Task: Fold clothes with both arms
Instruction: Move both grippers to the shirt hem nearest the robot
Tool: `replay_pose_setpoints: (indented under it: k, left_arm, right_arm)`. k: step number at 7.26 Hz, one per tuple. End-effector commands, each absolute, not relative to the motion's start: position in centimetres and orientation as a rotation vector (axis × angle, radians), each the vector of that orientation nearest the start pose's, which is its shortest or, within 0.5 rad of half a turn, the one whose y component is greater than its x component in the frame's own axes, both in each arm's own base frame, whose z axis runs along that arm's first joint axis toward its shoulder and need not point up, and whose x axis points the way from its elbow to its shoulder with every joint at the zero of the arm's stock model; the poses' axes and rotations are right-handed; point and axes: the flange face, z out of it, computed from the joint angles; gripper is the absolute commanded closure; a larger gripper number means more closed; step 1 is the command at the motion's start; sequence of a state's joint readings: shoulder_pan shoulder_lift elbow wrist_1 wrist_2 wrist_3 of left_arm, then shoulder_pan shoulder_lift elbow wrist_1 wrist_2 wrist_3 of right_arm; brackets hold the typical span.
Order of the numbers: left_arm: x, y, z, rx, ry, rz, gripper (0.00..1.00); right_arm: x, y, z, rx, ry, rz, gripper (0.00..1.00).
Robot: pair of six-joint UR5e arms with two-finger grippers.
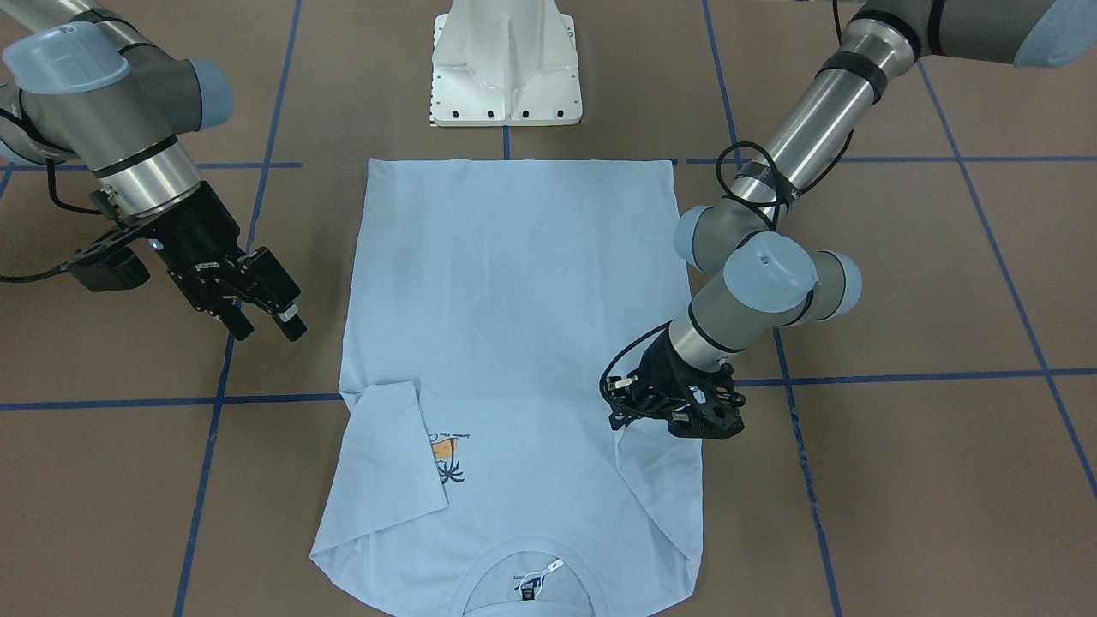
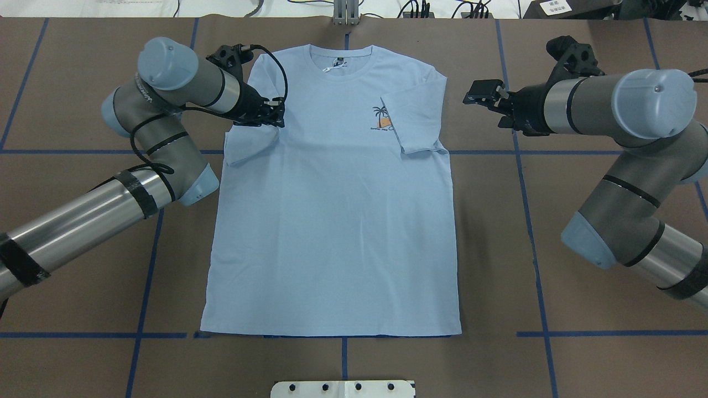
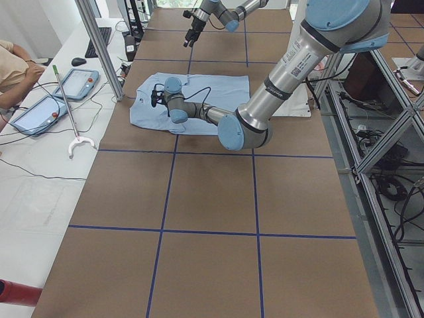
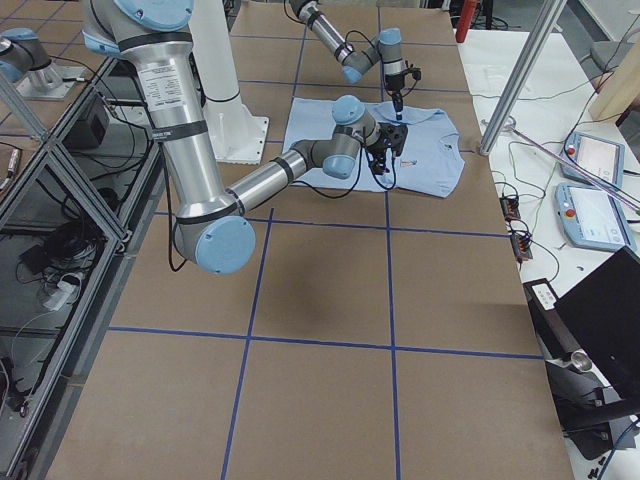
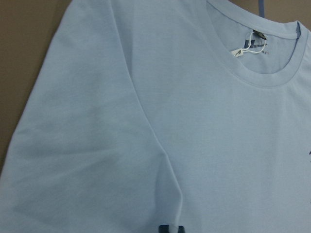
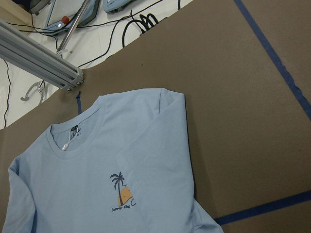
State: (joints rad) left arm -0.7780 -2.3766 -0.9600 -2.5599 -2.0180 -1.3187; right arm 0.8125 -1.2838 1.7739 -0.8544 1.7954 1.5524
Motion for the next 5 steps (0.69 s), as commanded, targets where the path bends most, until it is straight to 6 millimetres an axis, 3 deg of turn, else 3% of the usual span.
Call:
replay_pose_setpoints:
  k: [1,2,3,4,5]
  left_arm:
    - [52.2,-63.7,31.9,0.260,1.212,-0.204,0.18]
    - [51.9,-62.6,29.3,0.265,1.262,-0.207,0.01]
    - [52.6,-59.7,26.6,0.199,1.336,-0.252,0.01]
    - [52.6,-56.6,24.9,0.157,1.391,-0.262,0.01]
    - [50.8,-53.2,24.5,0.136,1.442,-0.265,0.01]
  right_arm:
    - [-32.7,-50.6,32.8,0.309,-1.195,0.557,0.00]
    - [-32.7,-50.6,32.7,0.307,-1.197,0.555,0.00]
    - [-32.9,-50.4,31.6,0.302,-1.212,0.556,0.00]
    - [-33.8,-48.2,30.8,0.257,-1.224,0.557,0.00]
    - [-35.3,-44.7,29.9,0.181,-1.227,0.565,0.00]
